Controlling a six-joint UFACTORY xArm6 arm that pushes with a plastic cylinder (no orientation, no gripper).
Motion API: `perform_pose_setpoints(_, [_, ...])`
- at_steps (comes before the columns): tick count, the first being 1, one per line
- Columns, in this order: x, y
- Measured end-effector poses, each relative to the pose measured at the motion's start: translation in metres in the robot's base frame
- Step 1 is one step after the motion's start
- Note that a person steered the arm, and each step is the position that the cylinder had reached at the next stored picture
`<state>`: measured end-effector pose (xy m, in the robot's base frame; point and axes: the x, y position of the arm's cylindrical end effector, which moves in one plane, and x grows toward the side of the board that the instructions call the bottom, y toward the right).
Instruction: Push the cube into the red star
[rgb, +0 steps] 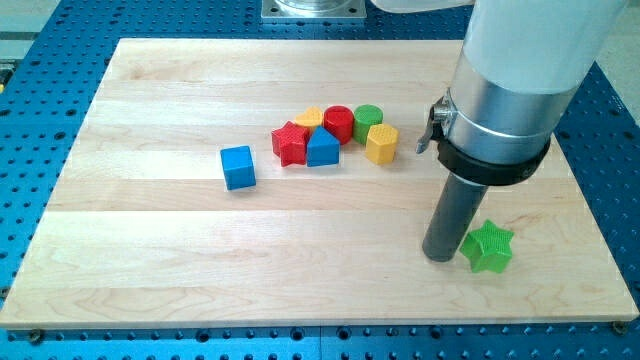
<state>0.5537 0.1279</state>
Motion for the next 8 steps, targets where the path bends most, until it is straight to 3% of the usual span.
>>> perform_pose_setpoints(1, [0.004, 0.025])
perform_pose_setpoints(2, [-0.027, 0.002])
perform_pose_setpoints(3, [0.008, -0.012])
perform_pose_setpoints(5, [0.020, 0.043])
perform_pose_setpoints(6, [0.010, 0.020])
perform_pose_setpoints(8, [-0.026, -0.177])
